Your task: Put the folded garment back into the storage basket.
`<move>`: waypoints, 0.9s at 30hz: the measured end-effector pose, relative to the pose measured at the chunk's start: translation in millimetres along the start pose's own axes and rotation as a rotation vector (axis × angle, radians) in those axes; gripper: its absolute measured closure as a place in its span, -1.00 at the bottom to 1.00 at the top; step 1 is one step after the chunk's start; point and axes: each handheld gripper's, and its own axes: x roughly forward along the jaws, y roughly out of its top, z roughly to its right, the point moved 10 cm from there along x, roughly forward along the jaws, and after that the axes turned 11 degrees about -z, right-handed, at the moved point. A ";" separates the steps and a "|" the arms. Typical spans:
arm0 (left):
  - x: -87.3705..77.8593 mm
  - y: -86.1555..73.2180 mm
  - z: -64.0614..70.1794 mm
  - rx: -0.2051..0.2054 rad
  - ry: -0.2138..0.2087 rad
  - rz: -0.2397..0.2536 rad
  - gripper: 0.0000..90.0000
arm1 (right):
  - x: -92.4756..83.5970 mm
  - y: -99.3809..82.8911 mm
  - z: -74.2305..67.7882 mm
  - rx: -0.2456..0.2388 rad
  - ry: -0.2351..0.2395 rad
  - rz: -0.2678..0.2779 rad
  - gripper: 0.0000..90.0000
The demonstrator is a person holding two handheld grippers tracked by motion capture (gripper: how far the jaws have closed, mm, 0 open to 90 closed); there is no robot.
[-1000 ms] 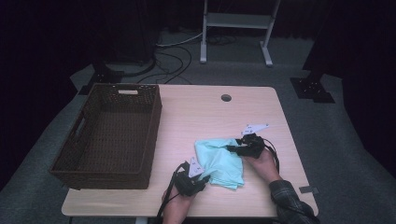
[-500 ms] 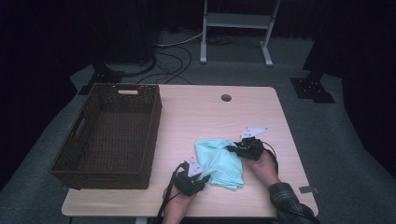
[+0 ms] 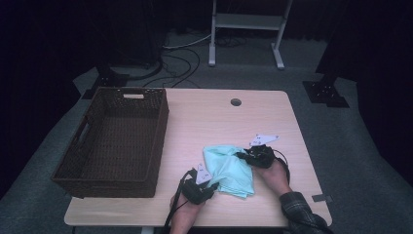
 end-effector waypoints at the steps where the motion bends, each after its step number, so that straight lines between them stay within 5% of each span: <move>1: -0.2 1.6 -0.1 0.000 0.002 0.012 0.67 | 0.0 0.0 -0.2 0.001 -0.001 0.000 0.73; 19: -14.4 56.7 -6.6 -0.044 0.039 0.487 0.68 | -2.8 -0.2 -19.9 0.030 -0.065 -0.049 0.77; 27: -12.7 63.8 -11.8 -0.069 0.023 0.507 0.68 | -3.7 -0.3 -30.3 0.044 -0.035 -0.063 0.77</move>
